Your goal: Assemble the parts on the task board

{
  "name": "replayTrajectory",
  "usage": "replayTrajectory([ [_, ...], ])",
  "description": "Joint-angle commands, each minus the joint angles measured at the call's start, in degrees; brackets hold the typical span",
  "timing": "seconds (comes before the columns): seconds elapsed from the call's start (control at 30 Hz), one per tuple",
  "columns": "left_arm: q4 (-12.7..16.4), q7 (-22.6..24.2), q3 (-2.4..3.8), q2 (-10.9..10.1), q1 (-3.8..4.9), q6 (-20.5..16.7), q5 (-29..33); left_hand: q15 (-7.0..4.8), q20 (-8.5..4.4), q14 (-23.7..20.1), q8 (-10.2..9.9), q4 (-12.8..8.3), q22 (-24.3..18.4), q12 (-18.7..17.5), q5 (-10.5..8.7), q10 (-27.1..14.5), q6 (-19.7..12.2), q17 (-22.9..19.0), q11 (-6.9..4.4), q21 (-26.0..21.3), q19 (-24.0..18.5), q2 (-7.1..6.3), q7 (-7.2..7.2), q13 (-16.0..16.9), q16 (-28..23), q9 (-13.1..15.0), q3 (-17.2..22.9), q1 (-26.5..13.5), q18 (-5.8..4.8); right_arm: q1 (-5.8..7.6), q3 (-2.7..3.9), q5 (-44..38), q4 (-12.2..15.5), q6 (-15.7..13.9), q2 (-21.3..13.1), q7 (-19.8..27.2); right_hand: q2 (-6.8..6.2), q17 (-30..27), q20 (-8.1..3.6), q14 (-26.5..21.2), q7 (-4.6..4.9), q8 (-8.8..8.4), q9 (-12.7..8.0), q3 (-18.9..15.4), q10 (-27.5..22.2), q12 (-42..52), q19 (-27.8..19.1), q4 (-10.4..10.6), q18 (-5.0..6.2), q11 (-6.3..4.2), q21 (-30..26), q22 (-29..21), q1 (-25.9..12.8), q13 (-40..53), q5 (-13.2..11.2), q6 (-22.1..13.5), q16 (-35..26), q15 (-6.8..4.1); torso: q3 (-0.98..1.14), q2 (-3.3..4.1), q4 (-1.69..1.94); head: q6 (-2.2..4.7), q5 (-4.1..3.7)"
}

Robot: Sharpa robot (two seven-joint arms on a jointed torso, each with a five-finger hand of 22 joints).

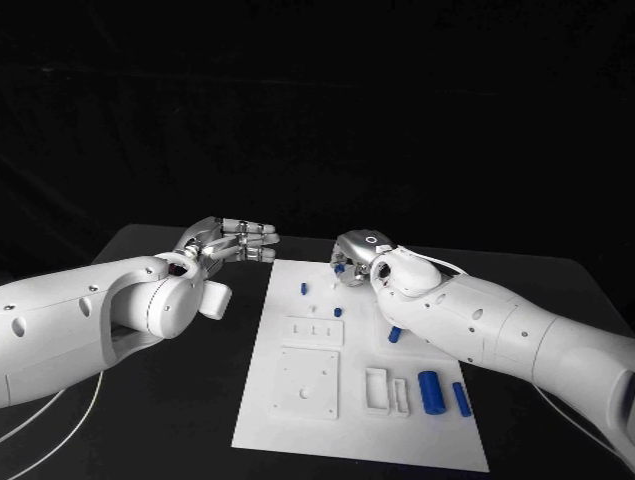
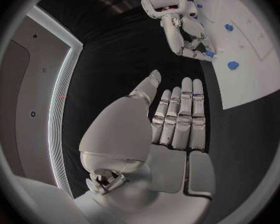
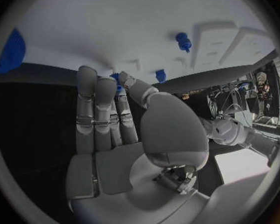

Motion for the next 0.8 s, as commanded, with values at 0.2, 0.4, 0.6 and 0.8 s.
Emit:
replayTrajectory([
  [0.2, 0.1, 0.2, 0.06, 0.2, 0.24, 0.9, -0.4, 0.05, 0.38, -0.5, -0.2, 0.0, 0.0, -0.1, -0.36, -0.4, -0.4, 0.0, 0.09, 0.1, 0.1, 0.43, -0.06, 0.1, 0.2, 0.1, -0.4, 0.2, -0.21, -0.29, -0.16, -1.0, -1.2, 1.0, 0.4, -0.3, 0.51, 0.0, -0.14, 0.0, 0.12, 0.19, 0.1, 0.2, 2.9, 0.1, 0.4, -0.3, 0.75, -2.62, -0.3, 0.3, -0.3, 0.2, 0.5, 0.5, -0.1, -0.47, -0.15, 0.17, 0.13, 0.23, -0.35],
  [0.4, 0.2, 0.2, 0.07, 0.4, 0.25, 0.9, -0.4, 0.05, 0.37, -0.5, -0.1, 0.0, -0.1, -0.1, -0.36, -0.5, -0.4, 0.0, 0.1, 0.2, 0.1, 0.46, -0.06, 0.1, 0.2, 0.1, -0.4, 0.2, -0.2, -0.37, -0.21, -1.0, -1.4, 1.3, 0.8, -0.2, 0.51, 0.0, -0.14, 0.0, 0.12, 0.19, 0.1, 0.2, 2.9, 0.1, 0.4, -0.3, 0.75, -2.62, -0.3, 0.3, -0.3, 0.2, 0.5, 0.5, -0.1, -0.47, -0.12, 0.19, 0.15, -0.03, -0.13],
  [0.6, 0.3, 0.2, 0.07, 0.4, 0.26, 0.9, -0.4, 0.05, 0.37, -0.5, -0.1, 0.0, -0.1, -0.1, -0.36, -0.5, -0.4, 0.0, 0.1, 0.2, 0.1, 0.46, -0.06, 0.1, 0.2, 0.1, -0.4, 0.2, -0.2, -0.4, -0.26, -1.1, -2.0, 1.9, 1.2, -0.4, 0.51, -0.1, -0.1, -0.1, 0.15, 0.17, 0.1, 0.2, 2.8, 0.1, 0.5, -0.3, 0.72, -2.59, -0.9, 0.8, -0.4, 0.2, 0.4, 0.4, -0.2, -0.43, -0.14, 0.18, 0.11, -0.13, -0.17],
  [0.8, 0.3, 0.1, 0.08, 0.4, 0.3, 0.9, -0.4, 0.05, 0.37, -0.5, -0.1, 0.0, -0.1, -0.1, -0.36, -0.5, -0.4, 0.0, 0.1, 0.2, 0.1, 0.46, -0.06, 0.1, 0.2, 0.1, -0.4, 0.2, -0.2, -0.41, -0.31, -0.9, -2.8, 2.0, 1.3, -0.3, 0.55, -0.2, -0.06, -0.1, 0.3, 0.12, 0.0, -0.1, 2.2, 0.1, 0.5, 0.0, 0.72, -2.46, -1.3, 1.0, -0.7, 0.1, 0.1, -0.1, -0.4, -0.37, -0.12, 0.2, 0.04, -0.12, 0.04],
])
